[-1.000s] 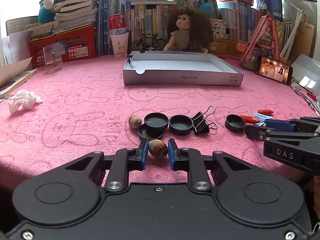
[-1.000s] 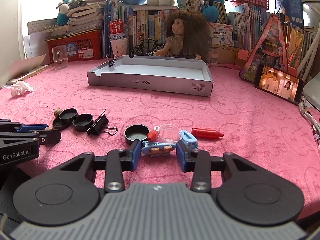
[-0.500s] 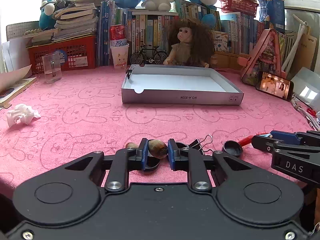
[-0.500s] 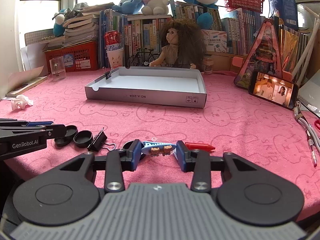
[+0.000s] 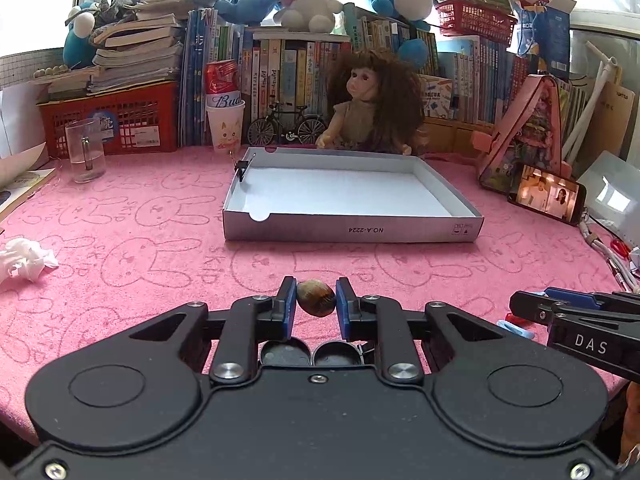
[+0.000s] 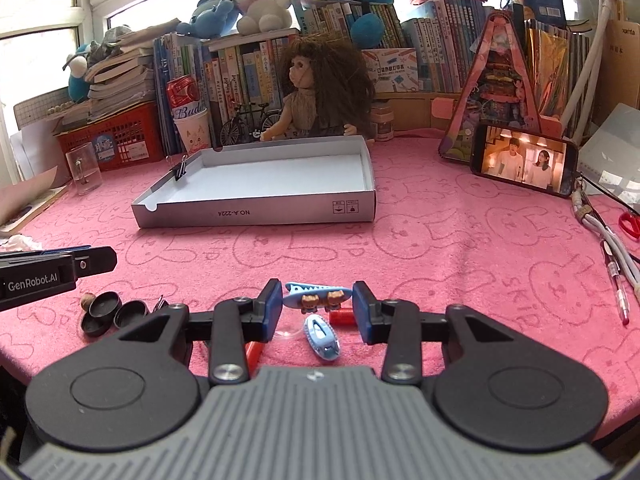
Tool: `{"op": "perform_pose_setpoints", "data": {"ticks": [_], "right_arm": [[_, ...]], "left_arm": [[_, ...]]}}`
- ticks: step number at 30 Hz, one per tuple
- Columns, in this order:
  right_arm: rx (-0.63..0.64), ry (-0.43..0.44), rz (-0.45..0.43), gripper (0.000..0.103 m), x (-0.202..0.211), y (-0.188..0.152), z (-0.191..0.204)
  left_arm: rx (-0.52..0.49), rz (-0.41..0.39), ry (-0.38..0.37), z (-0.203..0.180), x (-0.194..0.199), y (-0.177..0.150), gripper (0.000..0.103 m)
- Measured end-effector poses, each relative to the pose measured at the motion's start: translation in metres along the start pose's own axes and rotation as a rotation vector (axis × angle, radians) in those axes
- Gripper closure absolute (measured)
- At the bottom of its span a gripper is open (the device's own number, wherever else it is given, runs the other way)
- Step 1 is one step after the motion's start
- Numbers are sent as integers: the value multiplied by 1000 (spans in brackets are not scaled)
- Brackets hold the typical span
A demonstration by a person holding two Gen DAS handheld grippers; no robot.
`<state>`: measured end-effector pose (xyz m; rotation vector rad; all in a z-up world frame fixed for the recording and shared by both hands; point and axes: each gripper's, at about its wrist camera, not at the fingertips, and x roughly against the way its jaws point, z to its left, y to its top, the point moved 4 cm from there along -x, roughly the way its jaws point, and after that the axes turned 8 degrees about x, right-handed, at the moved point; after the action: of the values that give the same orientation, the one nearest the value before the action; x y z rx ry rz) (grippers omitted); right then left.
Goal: Organize rigid objects
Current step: 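Carry the hazelnut and toy car over the white tray with both tools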
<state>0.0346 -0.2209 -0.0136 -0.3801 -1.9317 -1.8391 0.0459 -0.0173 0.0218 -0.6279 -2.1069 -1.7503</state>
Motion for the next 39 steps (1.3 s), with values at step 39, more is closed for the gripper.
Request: {"op": "perform_pose_setpoints", "data": {"ticks": [39], "right_arm": [[-43,62,70,60,-111,92,-9]], "left_arm": [[75,98,7,1,-136,92,83]]}}
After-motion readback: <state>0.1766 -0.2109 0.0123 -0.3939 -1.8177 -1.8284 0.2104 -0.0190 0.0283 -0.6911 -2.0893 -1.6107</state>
